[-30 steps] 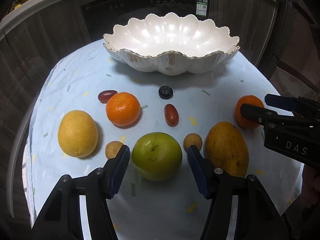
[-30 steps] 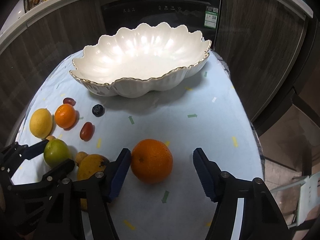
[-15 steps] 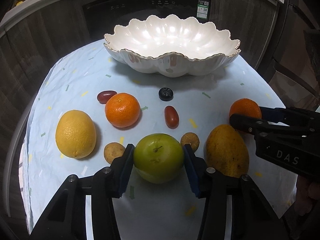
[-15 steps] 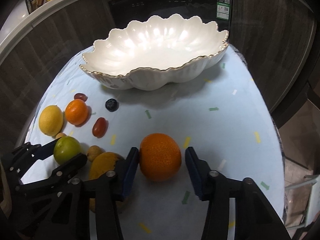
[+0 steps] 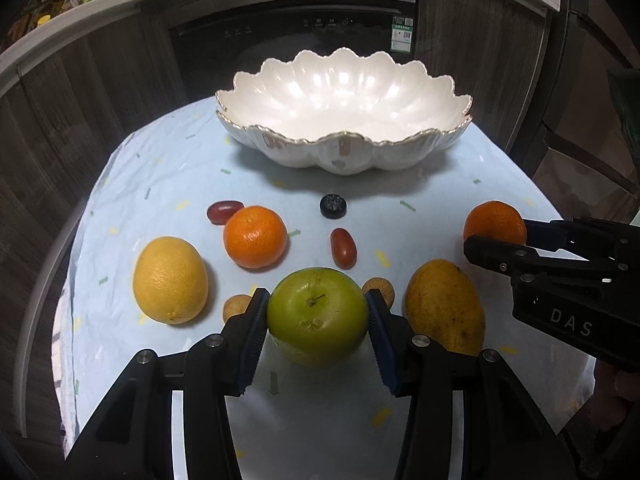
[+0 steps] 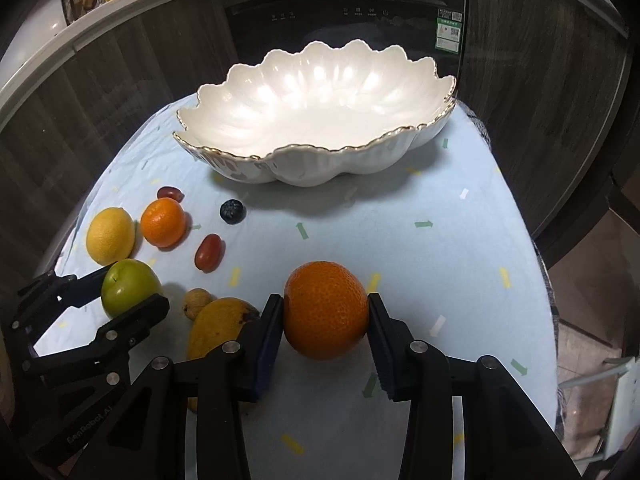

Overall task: Organize fruits
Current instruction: 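Close the left tool on the green apple while the right tool grips the mandarin, lift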

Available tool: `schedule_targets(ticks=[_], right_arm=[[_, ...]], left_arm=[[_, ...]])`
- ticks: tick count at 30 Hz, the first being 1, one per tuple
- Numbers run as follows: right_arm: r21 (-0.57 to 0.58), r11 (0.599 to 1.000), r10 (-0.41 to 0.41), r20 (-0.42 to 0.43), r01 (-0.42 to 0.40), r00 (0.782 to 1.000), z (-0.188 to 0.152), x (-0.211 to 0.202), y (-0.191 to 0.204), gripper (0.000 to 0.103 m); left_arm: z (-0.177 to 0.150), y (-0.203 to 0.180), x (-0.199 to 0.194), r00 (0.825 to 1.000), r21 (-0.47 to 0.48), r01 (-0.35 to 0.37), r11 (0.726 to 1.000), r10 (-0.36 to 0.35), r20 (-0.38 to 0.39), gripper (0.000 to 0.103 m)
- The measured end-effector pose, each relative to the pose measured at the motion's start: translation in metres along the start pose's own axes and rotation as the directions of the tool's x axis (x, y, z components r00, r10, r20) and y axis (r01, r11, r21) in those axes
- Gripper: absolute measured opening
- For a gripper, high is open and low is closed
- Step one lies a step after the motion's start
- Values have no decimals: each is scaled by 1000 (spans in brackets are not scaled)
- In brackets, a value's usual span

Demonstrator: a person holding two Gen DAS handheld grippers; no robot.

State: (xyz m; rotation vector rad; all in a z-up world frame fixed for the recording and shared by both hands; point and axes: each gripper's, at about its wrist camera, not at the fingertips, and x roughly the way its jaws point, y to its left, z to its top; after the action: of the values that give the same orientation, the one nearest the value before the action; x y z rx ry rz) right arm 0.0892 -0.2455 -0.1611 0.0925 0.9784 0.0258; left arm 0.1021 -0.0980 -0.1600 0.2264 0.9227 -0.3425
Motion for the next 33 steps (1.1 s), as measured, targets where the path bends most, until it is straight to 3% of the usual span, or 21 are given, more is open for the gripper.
schedule_targets(ticks=[18,33], right_arm=[[-2,1000,-13,89,13,996,23,-36,2,42],[18,999,-43,173,41,984,57,-53,-12,42]], left_arm=[[21,0,-27,998,10,-8,1000,8,55,47],[73,2,-32,992,30,-8,1000,5,124,48]])
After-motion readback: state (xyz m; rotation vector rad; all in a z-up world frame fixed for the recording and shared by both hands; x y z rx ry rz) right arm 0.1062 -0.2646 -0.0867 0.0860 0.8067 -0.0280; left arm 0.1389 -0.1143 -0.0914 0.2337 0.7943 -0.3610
